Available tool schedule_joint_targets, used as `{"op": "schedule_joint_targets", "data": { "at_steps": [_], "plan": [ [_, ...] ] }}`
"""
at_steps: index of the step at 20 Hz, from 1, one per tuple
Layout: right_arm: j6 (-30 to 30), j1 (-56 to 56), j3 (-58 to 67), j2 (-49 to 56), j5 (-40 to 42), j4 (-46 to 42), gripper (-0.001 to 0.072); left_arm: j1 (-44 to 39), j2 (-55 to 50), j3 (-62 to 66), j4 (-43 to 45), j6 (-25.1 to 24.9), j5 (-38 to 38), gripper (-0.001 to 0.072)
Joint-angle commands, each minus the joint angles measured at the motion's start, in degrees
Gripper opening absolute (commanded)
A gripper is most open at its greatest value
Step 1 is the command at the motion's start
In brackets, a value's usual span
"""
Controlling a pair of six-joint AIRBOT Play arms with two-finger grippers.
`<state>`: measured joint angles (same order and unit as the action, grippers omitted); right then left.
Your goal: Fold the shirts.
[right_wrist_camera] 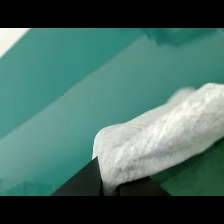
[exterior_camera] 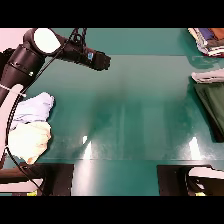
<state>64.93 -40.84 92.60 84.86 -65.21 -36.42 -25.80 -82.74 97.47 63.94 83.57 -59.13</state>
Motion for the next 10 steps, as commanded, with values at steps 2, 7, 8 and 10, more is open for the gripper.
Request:
{"op": "schedule_joint_targets", "data": {
  "at_steps": [2,7,8,10],
  "plan": [
    [0.59,-2.19,9.18,-0.81,-7.37,0.22,0.0016,-0.04,0.0,0.0,-0.04,0.04,0.13,0.002],
    [1.44,-6.88,1.44,-7.61,-8.79,-8.35,0.0016,-0.04,0.0,0.0,-0.07,0.0,-0.35,0.0019],
    [1.68,-7.98,-1.53,-9.09,-8.85,-10.78,0.0016,-0.04,0.0,0.0,-0.04,0.0,-0.55,0.002],
    [1.68,-10.6,-8.63,-12.04,-9.64,-15.54,0.0017,-0.04,0.0,0.0,-0.04,-0.02,-1.11,0.002]
  ]
}}
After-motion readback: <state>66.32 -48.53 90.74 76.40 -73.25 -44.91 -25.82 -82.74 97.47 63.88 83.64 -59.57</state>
